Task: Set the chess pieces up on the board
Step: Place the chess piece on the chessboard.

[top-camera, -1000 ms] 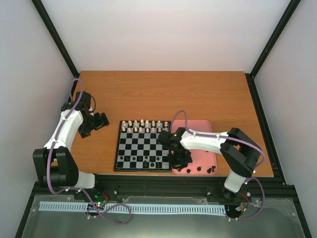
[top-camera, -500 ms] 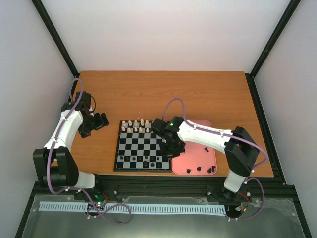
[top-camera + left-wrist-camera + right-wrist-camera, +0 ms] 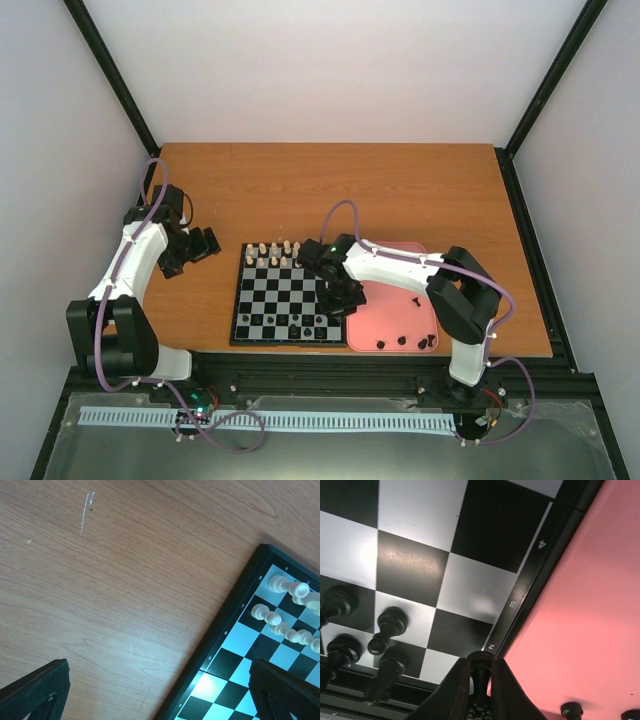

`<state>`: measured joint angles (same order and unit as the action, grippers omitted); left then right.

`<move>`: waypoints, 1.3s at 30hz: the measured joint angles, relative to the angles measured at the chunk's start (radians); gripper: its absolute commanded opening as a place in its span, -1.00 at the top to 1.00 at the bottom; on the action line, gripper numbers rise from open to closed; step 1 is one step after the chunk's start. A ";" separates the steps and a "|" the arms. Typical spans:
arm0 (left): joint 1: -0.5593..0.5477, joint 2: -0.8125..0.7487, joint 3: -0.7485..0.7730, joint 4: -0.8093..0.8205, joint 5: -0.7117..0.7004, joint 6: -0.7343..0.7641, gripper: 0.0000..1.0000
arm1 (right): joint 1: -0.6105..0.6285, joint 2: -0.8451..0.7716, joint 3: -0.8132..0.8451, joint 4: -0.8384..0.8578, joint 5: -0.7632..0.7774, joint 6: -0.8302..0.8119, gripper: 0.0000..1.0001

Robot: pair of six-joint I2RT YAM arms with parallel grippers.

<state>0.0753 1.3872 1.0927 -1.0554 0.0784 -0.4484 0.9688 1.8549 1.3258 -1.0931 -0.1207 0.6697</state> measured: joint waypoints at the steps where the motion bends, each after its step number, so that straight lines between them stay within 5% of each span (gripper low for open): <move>1: 0.000 0.000 0.000 0.000 0.000 0.000 -1.00 | -0.001 0.000 0.002 0.001 -0.002 0.000 0.80; 39: 0.000 -0.013 0.000 0.000 -0.004 0.000 -1.00 | 0.079 -0.005 -0.039 0.037 -0.054 0.053 0.79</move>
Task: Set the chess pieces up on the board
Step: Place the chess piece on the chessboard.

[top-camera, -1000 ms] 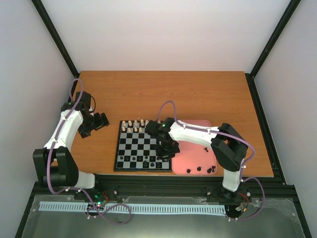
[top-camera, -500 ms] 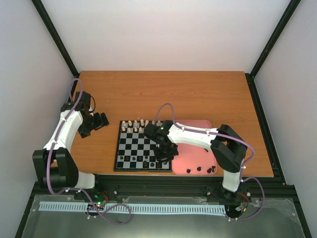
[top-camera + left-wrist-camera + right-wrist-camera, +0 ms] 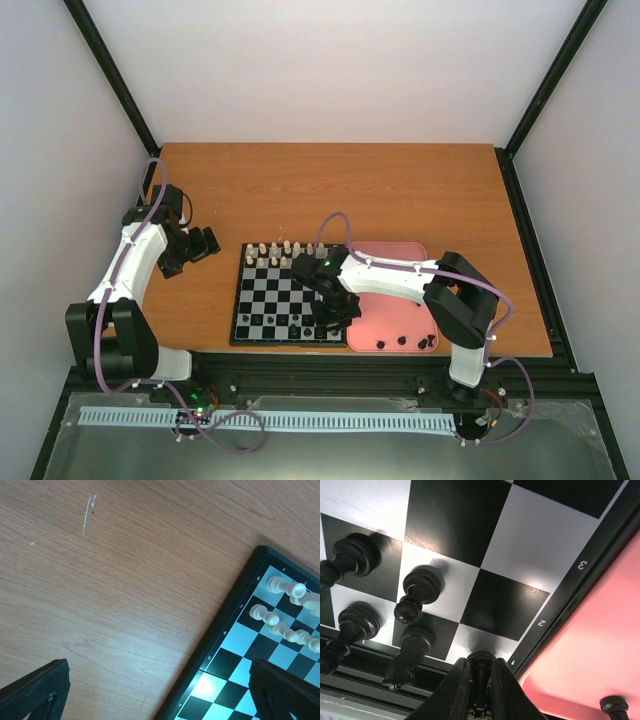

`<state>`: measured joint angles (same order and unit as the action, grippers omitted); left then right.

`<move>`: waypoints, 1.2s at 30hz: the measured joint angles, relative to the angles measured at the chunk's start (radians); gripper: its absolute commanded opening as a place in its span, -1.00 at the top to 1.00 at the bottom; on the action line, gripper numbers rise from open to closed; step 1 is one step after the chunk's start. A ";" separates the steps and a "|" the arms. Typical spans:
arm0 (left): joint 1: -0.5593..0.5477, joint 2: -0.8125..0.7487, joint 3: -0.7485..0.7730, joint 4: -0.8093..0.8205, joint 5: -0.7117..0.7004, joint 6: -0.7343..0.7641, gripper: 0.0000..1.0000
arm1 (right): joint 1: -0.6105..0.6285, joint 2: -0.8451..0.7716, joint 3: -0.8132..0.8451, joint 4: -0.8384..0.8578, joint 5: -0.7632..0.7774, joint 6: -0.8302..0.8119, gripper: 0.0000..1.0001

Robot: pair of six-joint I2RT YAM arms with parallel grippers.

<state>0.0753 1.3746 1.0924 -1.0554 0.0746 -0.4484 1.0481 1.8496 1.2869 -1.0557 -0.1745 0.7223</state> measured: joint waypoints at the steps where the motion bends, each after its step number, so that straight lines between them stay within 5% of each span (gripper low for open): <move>1: 0.000 0.000 0.000 0.000 0.000 0.000 -1.00 | 0.000 0.000 0.000 0.001 -0.001 0.000 0.79; 27: 0.000 0.000 0.000 0.000 -0.004 0.000 -1.00 | 0.001 0.000 0.000 0.011 -0.019 -0.022 0.65; 36: 0.000 0.000 0.000 0.000 -0.005 0.000 -1.00 | 0.002 -0.004 0.000 -0.004 0.002 -0.022 0.34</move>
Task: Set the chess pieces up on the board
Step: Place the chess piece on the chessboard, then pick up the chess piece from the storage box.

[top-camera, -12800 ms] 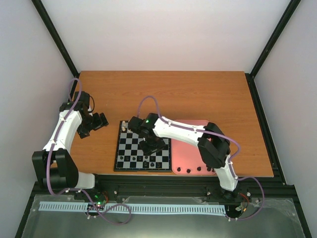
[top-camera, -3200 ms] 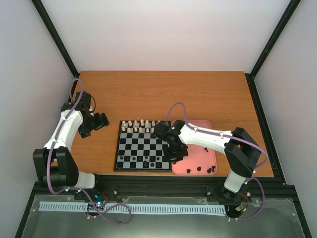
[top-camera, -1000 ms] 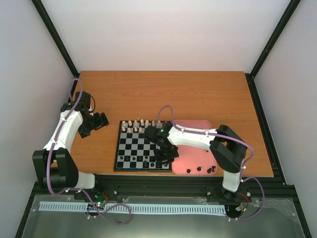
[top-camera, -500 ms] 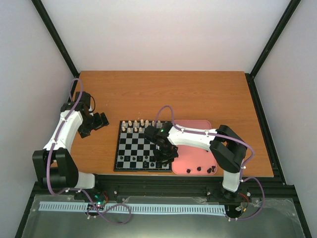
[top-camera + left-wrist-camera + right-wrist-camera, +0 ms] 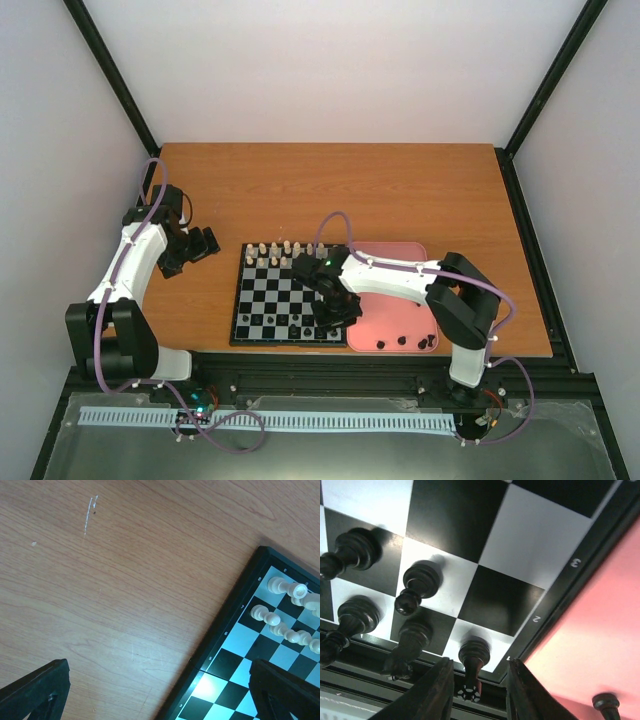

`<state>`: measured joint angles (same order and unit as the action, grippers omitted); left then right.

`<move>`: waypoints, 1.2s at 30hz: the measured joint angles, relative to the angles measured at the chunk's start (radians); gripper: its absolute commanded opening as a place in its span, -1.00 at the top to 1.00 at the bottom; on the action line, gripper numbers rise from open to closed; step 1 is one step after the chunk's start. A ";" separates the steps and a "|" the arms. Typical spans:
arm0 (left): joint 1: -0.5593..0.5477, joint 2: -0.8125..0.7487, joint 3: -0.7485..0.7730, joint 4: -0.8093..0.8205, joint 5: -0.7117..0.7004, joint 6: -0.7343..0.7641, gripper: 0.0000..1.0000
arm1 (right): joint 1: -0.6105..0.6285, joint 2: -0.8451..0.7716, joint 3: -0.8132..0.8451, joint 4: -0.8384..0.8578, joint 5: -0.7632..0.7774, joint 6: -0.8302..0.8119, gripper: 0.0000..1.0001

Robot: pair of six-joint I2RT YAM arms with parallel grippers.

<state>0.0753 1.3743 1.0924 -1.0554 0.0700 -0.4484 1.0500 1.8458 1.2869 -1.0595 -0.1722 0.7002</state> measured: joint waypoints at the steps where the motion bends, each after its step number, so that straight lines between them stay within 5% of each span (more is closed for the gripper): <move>1: 0.000 0.000 0.000 0.000 0.000 0.000 -1.00 | 0.000 -0.004 0.000 -0.003 0.005 0.003 0.30; 11: 0.000 0.000 0.000 -0.001 0.000 0.000 -1.00 | -0.001 -0.132 -0.001 -0.079 0.094 0.043 0.04; 15: 0.000 0.000 0.000 -0.001 0.001 0.000 -1.00 | -0.027 -0.263 -0.124 -0.080 0.105 0.076 -0.05; 36: 0.000 0.000 0.000 0.000 0.005 0.000 -1.00 | -0.115 -0.327 -0.408 -0.013 0.073 0.083 0.10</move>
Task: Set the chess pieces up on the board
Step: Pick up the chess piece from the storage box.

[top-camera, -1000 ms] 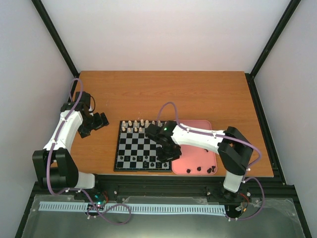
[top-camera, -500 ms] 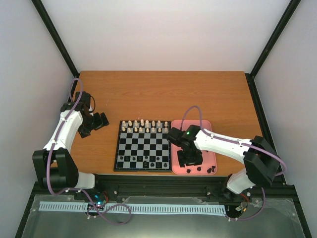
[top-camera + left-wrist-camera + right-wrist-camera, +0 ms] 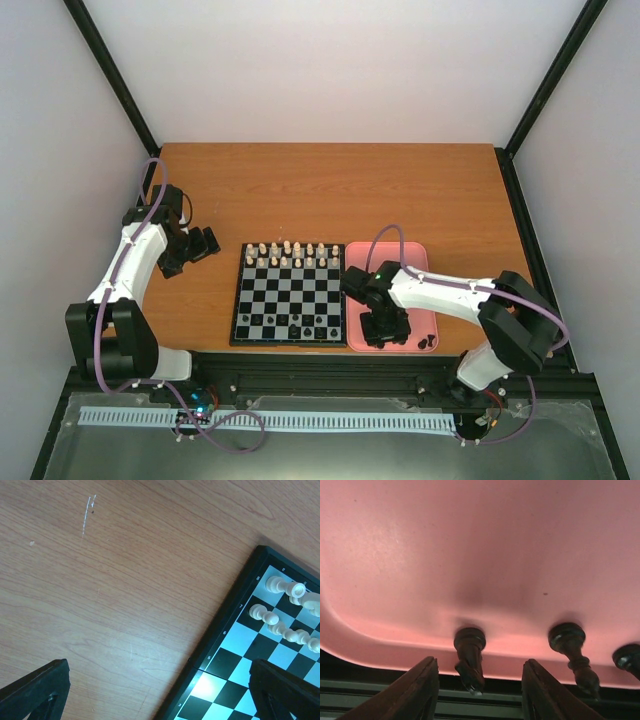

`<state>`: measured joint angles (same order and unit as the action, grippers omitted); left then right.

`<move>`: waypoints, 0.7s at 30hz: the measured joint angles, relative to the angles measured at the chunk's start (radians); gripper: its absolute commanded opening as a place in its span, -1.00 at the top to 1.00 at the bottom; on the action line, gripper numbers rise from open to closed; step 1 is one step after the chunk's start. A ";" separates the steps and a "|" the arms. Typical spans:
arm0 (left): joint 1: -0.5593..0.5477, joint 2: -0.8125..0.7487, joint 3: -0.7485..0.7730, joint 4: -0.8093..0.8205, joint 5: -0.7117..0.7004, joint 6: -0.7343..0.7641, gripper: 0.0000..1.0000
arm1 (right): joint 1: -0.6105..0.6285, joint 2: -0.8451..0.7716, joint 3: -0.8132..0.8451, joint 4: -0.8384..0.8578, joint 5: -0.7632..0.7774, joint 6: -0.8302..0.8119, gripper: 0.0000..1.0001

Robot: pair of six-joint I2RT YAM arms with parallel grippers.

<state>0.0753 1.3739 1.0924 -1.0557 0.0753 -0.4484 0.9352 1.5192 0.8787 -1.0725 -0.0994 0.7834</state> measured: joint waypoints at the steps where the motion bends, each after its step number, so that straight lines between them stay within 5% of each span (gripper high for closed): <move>1: 0.000 0.000 0.000 0.000 0.000 0.000 -1.00 | 0.000 0.006 0.000 0.005 -0.002 -0.003 0.12; 21: 0.000 0.000 0.000 0.000 0.000 0.000 -1.00 | -0.012 0.069 -0.008 0.059 -0.028 -0.022 0.66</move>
<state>0.0753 1.3743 1.0924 -1.0554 0.0750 -0.4484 0.9230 1.5883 0.8711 -1.0138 -0.1272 0.7616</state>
